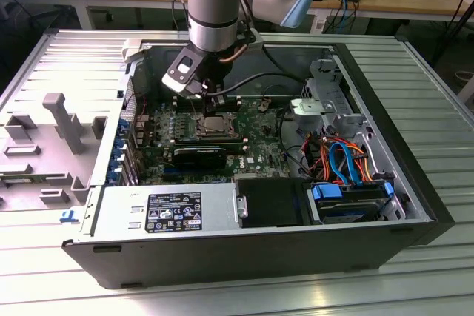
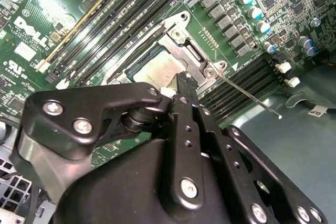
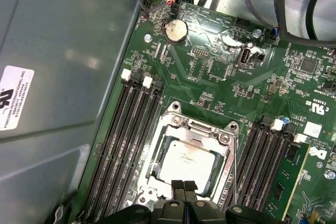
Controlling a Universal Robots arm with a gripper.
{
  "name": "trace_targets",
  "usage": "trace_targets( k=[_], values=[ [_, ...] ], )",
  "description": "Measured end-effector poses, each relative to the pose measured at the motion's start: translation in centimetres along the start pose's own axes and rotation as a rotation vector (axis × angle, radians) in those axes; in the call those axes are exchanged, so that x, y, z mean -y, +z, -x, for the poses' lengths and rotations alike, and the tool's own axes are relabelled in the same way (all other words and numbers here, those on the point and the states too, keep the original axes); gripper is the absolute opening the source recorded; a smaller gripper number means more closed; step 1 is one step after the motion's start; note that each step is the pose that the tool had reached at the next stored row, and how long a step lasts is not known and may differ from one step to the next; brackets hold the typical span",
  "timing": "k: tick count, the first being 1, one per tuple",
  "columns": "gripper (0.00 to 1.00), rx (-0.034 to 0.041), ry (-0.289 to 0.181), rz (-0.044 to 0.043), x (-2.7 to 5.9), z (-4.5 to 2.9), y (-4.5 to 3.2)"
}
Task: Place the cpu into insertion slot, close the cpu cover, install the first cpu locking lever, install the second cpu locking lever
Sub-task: 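Install the first cpu locking lever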
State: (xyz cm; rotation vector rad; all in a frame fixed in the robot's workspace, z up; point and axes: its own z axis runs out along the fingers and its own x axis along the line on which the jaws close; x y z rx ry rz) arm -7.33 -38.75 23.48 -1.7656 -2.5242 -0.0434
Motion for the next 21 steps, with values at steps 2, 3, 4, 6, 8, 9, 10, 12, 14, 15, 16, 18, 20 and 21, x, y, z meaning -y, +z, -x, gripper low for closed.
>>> trace_targets(
  k=[2, 3, 4, 6, 8, 9, 10, 12, 14, 15, 16, 18, 20, 21],
  values=[
    [0.11, 0.0001, -0.010, -0.0006, 0.00, 0.00, 0.00],
    [0.11, 0.0001, -0.013, -0.0008, 0.00, 0.00, 0.00],
    [0.11, 0.0001, -0.016, -0.0010, 0.00, 0.00, 0.00],
    [0.11, 0.0003, -0.023, -0.0015, 0.00, 0.00, 0.00],
    [0.11, 0.0008, -0.075, -0.0050, 0.00, 0.00, 0.00],
    [0.11, 0.0013, -0.114, -0.0075, 0.00, 0.00, 0.00],
    [0.11, 0.0014, -0.125, -0.0082, 0.00, 0.00, 0.00],
    [0.11, 0.0015, -0.134, -0.0088, 0.00, 0.00, 0.00],
    [0.11, 0.0016, -0.142, -0.0094, 0.00, 0.00, 0.00],
    [0.11, 0.0016, -0.147, -0.0097, 0.00, 0.00, 0.00],
    [0.11, 0.0016, -0.150, -0.0099, 0.00, 0.00, 0.00],
    [0.11, 0.0018, -0.155, -0.0102, 0.00, 0.00, 0.00],
    [0.11, 0.0018, -0.162, -0.0107, 0.00, 0.00, 0.00],
    [0.11, 0.0019, -0.165, -0.0109, 0.00, 0.00, 0.00]
  ],
)
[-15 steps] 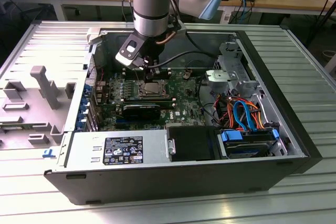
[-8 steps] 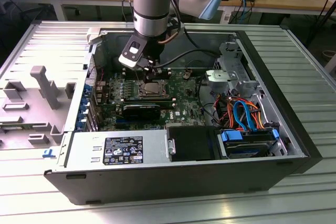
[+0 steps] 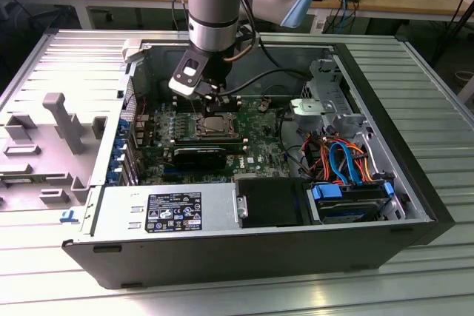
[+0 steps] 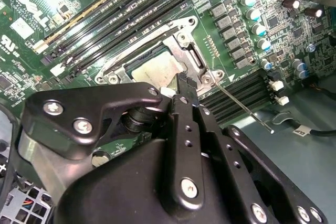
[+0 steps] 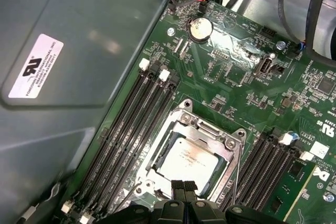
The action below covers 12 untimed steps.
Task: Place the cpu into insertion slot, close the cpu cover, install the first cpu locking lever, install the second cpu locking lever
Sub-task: 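Install the first cpu locking lever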
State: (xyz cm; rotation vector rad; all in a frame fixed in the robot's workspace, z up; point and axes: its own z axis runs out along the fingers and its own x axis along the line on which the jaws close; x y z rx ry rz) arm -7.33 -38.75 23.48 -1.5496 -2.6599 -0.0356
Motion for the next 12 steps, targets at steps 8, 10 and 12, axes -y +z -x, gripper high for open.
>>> trace_targets(
  k=[8, 10, 12],
  values=[
    [0.11, 0.0003, -0.026, -0.0018, 0.00, 0.00, 0.00],
    [0.11, 0.0003, -0.031, -0.0021, 0.00, 0.00, 0.00],
    [0.11, 0.0004, -0.040, -0.0026, 0.00, 0.00, 0.00]
  ],
)
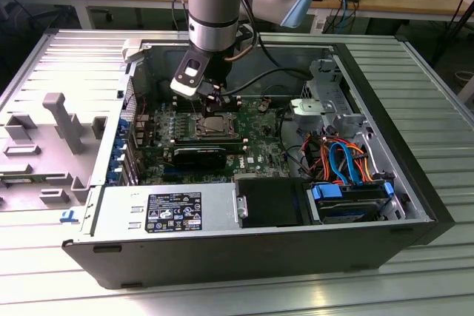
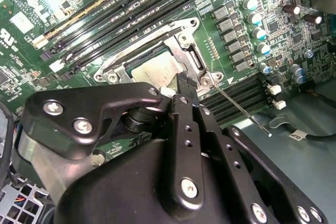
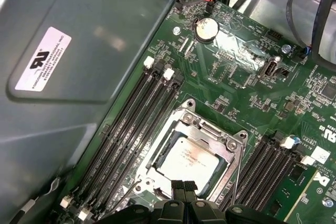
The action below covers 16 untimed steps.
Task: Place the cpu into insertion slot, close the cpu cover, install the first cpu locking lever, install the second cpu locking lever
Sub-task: 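Install the first cpu locking lever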
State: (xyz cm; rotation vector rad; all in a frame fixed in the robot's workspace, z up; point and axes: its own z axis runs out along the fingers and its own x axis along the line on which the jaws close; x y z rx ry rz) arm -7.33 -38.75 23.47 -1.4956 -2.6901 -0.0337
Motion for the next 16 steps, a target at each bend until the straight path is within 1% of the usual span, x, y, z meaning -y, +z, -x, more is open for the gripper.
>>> trace_targets(
  k=[16],
  values=[
    [0.11, 0.0007, -0.054, -0.0036, 0.00, 0.00, 0.00]
  ],
)
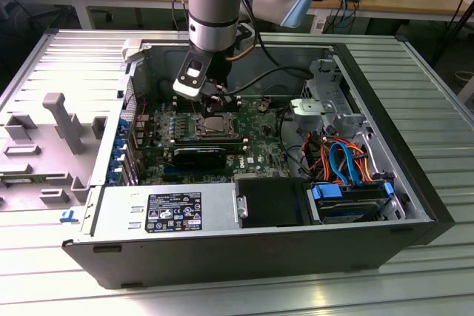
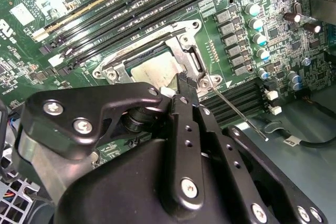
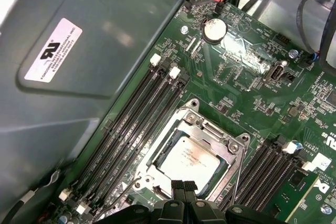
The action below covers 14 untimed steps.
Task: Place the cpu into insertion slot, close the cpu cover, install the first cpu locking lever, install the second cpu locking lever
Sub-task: 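Install the first cpu locking lever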
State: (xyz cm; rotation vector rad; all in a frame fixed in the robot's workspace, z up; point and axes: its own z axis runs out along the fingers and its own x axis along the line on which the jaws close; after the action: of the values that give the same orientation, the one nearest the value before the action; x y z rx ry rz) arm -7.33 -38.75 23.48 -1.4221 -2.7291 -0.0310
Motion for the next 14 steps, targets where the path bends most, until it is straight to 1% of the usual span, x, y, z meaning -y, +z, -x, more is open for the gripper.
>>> trace_targets(
  k=[14],
  values=[
    [0.11, 0.0005, -0.044, -0.0029, 0.00, 0.00, 0.00]
  ],
)
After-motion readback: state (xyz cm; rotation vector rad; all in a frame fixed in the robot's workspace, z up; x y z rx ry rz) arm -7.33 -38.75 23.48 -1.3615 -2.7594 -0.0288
